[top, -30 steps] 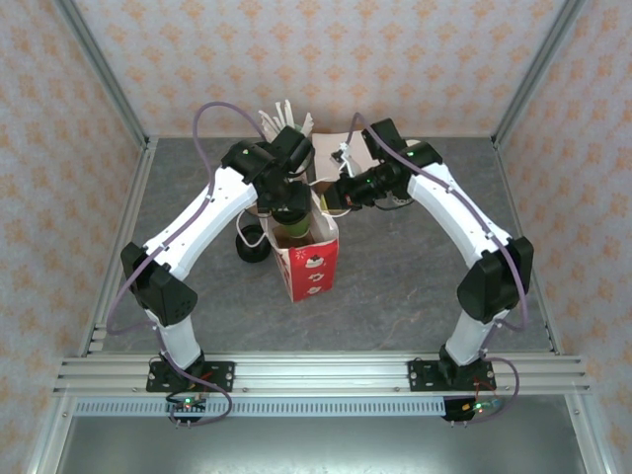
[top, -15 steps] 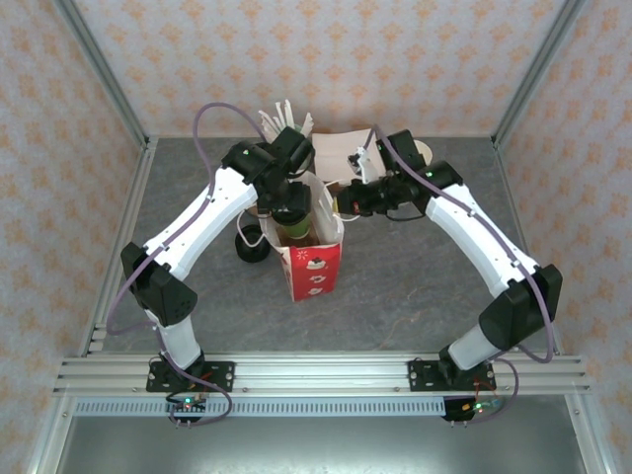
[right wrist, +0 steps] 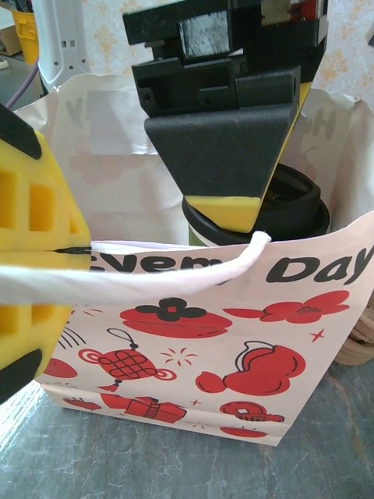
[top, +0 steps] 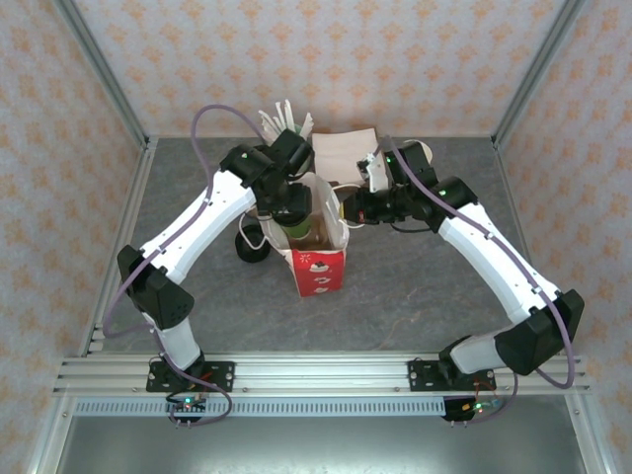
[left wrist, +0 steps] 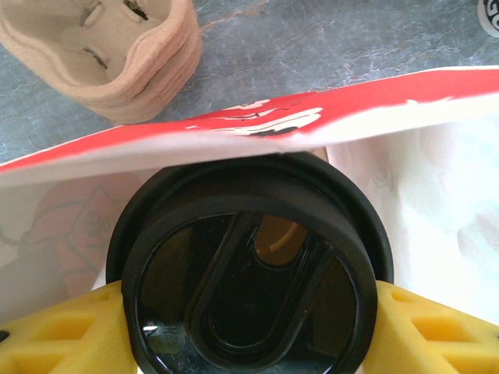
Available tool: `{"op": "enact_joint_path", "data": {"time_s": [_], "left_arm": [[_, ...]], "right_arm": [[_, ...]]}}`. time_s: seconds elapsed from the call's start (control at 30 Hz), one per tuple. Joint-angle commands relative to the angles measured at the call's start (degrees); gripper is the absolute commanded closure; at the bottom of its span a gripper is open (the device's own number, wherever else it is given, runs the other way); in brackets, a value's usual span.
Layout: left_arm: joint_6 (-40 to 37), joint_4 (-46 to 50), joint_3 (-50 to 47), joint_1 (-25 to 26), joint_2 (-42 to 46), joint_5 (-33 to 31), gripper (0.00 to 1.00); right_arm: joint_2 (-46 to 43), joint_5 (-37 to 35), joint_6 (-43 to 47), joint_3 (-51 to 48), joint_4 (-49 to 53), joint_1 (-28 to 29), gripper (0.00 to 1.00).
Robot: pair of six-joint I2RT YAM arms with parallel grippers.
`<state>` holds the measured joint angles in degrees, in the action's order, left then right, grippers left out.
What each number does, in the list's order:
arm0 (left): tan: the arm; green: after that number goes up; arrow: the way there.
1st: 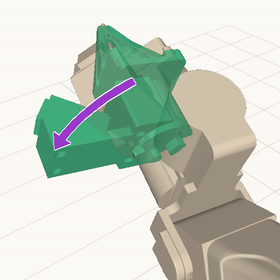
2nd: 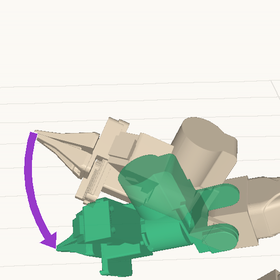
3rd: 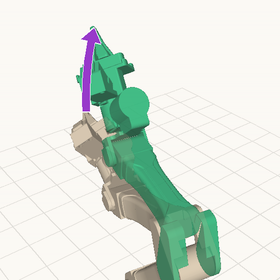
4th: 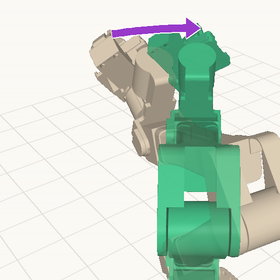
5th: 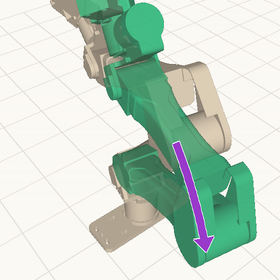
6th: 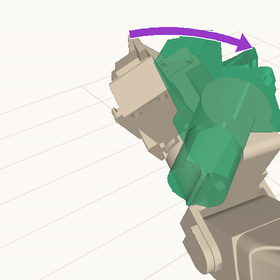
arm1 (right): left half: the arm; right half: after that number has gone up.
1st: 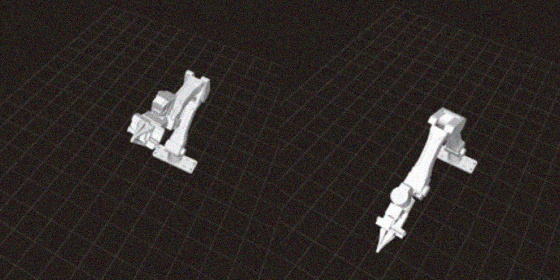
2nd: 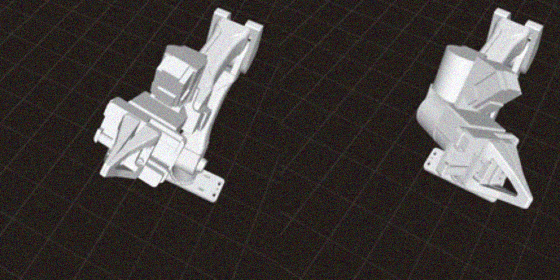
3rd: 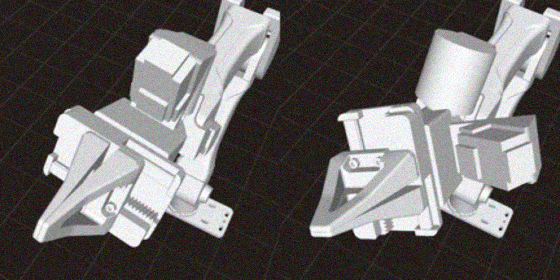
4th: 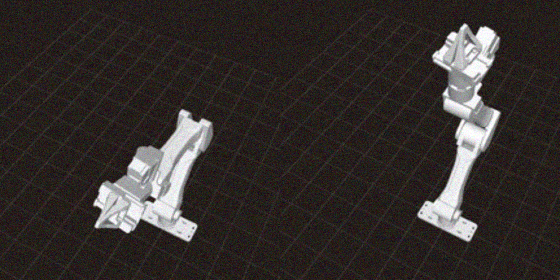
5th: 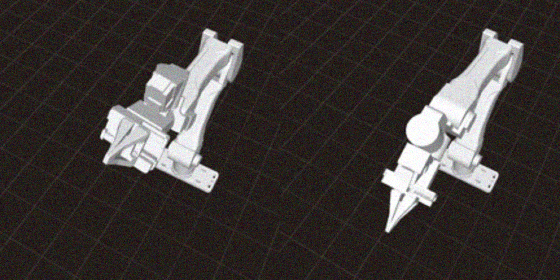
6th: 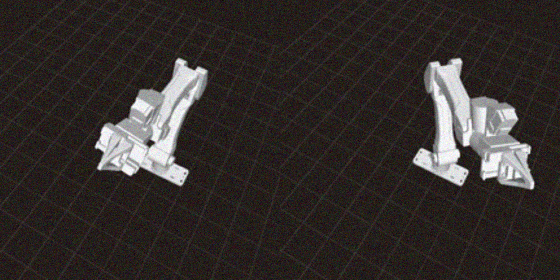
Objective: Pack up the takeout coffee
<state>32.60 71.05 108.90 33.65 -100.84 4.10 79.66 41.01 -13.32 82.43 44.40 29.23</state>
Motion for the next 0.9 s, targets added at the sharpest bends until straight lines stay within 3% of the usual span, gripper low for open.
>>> {"op": "enact_joint_path", "data": {"time_s": [0.0, 0.47, 0.87], "left_arm": [[0.15, -1.25, -0.13, 0.54, 1.85, -0.48, 0.44], [-0.56, -3.16, -1.38, 1.37, 2.63, -0.85, 0.44], [-3.45, -2.72, -1.45, 1.43, 4.25, 0.3, 0.44]], "right_arm": [[-1.27, -1.81, -0.35, 0.05, -1.74, 0.3, 1.0], [-3.12, 1.28, 4.28, -2.23, -2.51, 1.32, 1.0], [-4.57, -1.14, 10.0, -4.3, -3.4, 1.31, 1.0]]}}
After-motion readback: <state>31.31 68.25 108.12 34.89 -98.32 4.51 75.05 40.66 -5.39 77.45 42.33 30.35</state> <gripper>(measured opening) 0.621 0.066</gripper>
